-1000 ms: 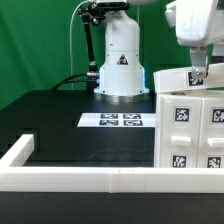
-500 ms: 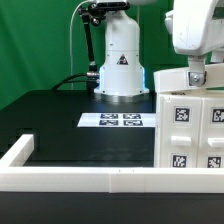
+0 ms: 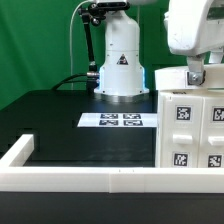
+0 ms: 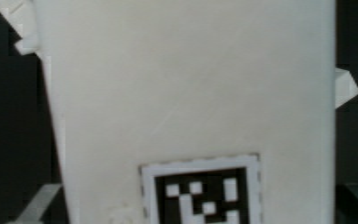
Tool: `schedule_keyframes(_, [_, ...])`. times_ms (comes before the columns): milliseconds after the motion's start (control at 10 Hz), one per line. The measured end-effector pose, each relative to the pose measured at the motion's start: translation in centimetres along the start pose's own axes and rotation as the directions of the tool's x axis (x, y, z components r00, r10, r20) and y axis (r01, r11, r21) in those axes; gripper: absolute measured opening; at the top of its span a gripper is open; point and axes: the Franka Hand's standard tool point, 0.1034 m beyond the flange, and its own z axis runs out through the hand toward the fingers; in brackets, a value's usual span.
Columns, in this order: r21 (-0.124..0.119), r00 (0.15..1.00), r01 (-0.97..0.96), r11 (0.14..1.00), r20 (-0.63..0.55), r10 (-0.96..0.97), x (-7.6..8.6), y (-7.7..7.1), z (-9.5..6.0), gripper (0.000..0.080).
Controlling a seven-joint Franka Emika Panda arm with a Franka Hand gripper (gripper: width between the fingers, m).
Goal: Assemble cabinet
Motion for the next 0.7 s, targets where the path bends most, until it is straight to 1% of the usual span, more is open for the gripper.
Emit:
schedule_keyframes(100, [0.000, 0.988, -0.155, 0.988, 0.000, 0.155, -0.01, 0.00, 0.03, 0.0561])
schedule_keyframes(300, [0.000, 0.953, -0.302, 0.953, 0.001, 0.302, -0.04, 0.03, 0.05, 0.0561])
schedule_keyframes(500, [-0.006, 0.891, -0.454, 0.891, -0.011, 0.454, 0.00, 0.16, 0.10, 0.0563])
schedule_keyframes(600, [-0.007, 0.809, -0.587, 0.809, -0.024, 0.587, 0.14, 0.31, 0.07, 0.0563])
schedule_keyframes(700, [-0.005, 0.752, -0.659, 0.752, -0.026, 0.659, 0.14, 0.34, 0.08, 0.0563])
